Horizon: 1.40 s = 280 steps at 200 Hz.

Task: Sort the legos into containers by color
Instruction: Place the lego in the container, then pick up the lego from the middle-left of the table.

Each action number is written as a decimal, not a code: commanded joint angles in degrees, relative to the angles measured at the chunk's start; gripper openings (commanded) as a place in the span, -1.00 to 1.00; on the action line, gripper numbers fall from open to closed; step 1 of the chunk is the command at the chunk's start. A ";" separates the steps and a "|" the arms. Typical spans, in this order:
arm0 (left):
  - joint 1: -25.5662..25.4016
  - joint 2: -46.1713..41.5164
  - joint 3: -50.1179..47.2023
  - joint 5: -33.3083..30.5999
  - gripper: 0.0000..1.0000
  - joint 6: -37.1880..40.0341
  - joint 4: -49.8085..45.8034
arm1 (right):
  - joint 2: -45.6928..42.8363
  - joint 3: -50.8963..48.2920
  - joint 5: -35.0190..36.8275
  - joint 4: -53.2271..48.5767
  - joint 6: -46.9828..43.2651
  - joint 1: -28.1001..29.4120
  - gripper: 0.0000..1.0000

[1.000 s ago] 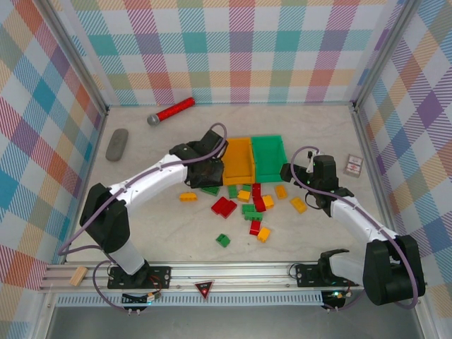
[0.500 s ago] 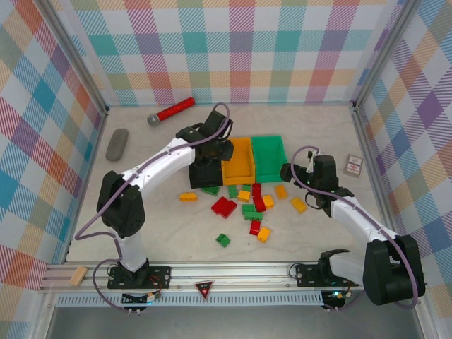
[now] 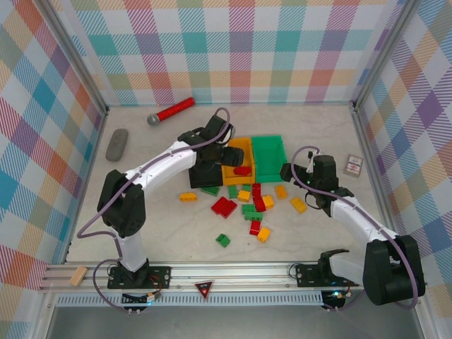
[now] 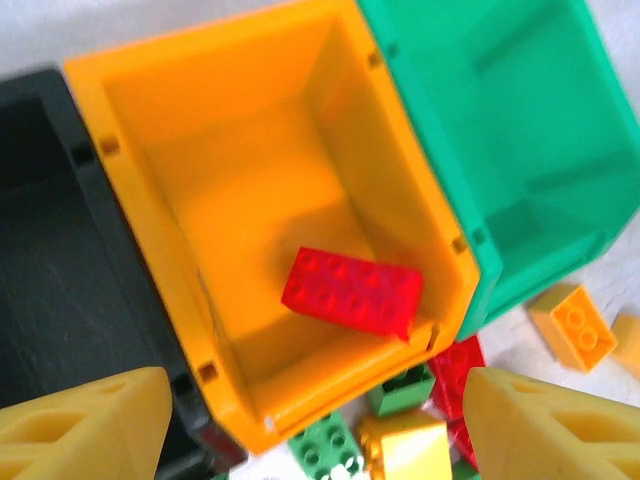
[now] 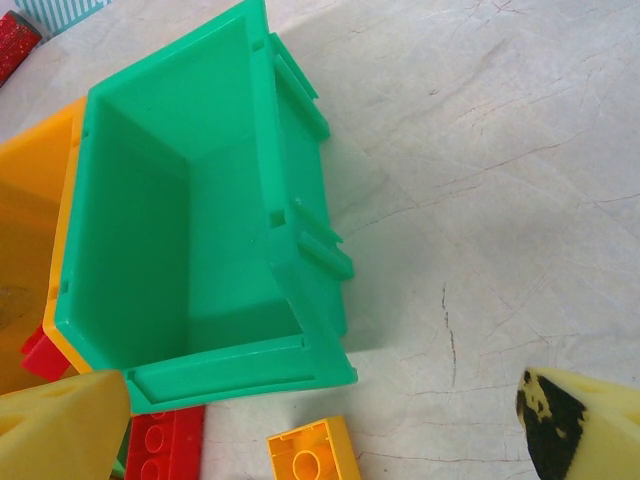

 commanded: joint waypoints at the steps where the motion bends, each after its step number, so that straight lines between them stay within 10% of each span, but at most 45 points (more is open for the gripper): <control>1: -1.69 -5.78 -5.06 2.00 0.52 0.26 1.97 | 0.04 -0.13 -1.13 -0.41 0.47 0.40 0.98; 110: -17.89 -10.99 -24.96 -1.50 0.40 -3.74 9.74 | 3.39 0.27 -1.77 0.76 0.81 0.79 0.98; 181: -32.96 2.27 -14.66 -5.69 0.39 -3.10 7.80 | 2.26 0.36 -0.69 -0.25 0.29 1.07 0.98; 280: -35.71 9.97 -7.39 -9.84 0.31 -6.25 0.72 | 1.56 0.62 -0.34 -1.00 0.29 1.06 0.98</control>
